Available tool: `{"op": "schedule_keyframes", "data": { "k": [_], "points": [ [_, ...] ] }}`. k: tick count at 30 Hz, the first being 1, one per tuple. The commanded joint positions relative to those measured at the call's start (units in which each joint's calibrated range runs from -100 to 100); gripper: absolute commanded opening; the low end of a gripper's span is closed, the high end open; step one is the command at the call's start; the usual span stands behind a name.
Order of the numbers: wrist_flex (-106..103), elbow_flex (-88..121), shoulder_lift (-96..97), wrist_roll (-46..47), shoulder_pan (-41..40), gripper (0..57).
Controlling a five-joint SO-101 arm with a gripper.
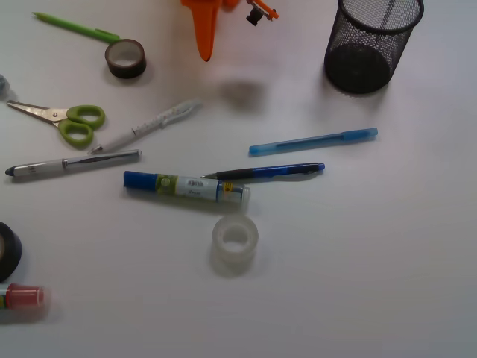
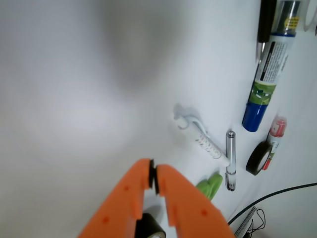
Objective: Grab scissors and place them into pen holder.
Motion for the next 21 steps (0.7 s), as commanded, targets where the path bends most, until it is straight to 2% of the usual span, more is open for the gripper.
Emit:
{"op": "schedule_keyframes", "data": {
  "k": [1, 12, 18, 21],
  "points": [
    [-11.8, 0.7, -0.55, 3.37, -0.25, 36.5],
    [-12.41, -2.29, -0.46, 3.61, 0.28, 36.5],
    [-8.47, -24.66, 0.98, 5.23, 6.86, 36.5],
    [-8.38, -36.61, 9.23, 6.35, 10.07, 36.5]
  ]
}}
